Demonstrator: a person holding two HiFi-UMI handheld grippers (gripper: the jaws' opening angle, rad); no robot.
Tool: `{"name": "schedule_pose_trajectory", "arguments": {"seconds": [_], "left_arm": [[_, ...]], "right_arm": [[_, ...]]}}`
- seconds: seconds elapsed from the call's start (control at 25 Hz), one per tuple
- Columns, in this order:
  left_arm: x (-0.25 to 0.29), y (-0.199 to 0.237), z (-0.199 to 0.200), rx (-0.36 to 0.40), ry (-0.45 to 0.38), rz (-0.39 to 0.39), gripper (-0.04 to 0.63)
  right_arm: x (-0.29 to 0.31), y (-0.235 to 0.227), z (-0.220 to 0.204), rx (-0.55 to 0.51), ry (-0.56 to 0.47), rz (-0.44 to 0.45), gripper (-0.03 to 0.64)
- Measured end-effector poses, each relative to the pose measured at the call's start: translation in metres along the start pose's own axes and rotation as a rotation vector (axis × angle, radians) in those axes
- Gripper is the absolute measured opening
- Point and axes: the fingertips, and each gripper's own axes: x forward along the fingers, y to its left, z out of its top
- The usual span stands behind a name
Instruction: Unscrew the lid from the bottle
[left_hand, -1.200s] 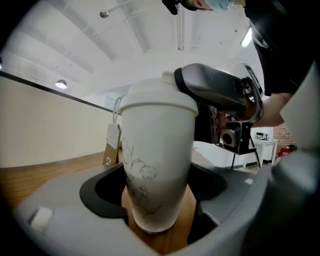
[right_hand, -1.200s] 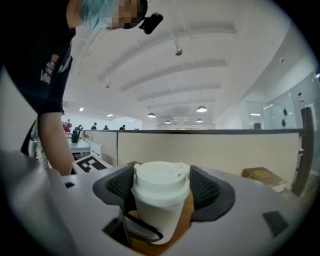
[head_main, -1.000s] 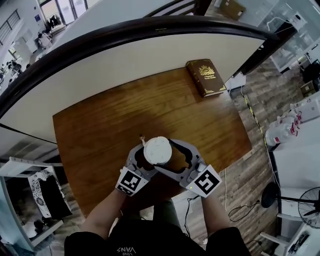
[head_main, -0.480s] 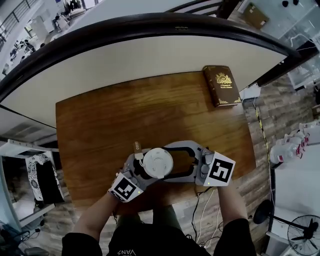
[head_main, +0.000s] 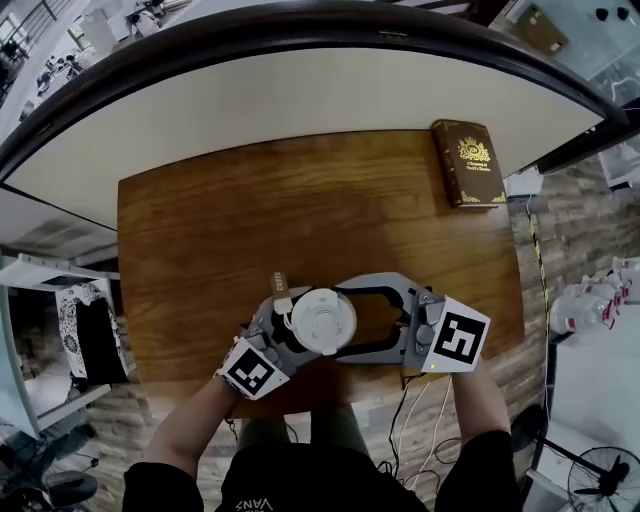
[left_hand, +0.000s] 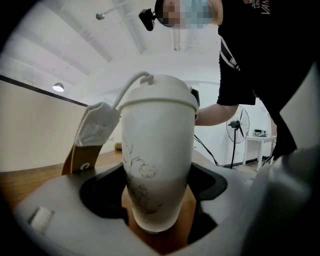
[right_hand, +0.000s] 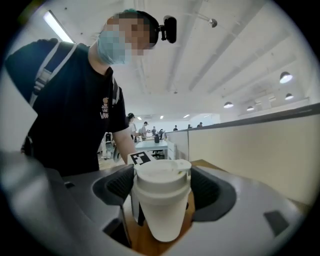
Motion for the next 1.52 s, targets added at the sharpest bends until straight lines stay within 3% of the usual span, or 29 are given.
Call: {"name": "schedule_pose_trajectory", "arguments": {"seconds": [0.2,0.44,0.6,0.76,0.92,1.08,1.52], "left_arm": [[0.0,-0.001,-0.003,-0.026,0.005,0.007,0.374],[0.001,-0.001,-0.005,-0.037,0.015,0.008,0.374],[0.001,-0.002,-0.013,0.017,0.041,-0.009,0.374],[0.001,-0.001,-0.011,-0.02,0.046,0.006,0.374],[0.001,-0.001,-0.013,0.028,0.047,0.003,0.373],[0.002,-0.001,-0.015,0.037,0.06,0.011,0.373],[0.002,-0.003,-0.015,0.033,0.053,0.0,0.371]], "right_arm": [[-0.008,0.0,0.009,0.077,-0.132,-0.263,0.322],[-0.018,0.001,0.015,0.061,-0.166,-0.61,0.322],[-0.018,0.006,0.014,0.1,-0.19,-0.867,0.322],[-0.016,0.015,0.017,0.128,-0.2,-1.017,0.322],[-0.016,0.018,0.011,0.162,-0.151,-1.165,0.322],[-0.01,0.015,0.008,0.198,-0.14,-1.236,0.322],[0.005,-0.008,0.003,0.142,-0.029,-1.224,0.322]]}}
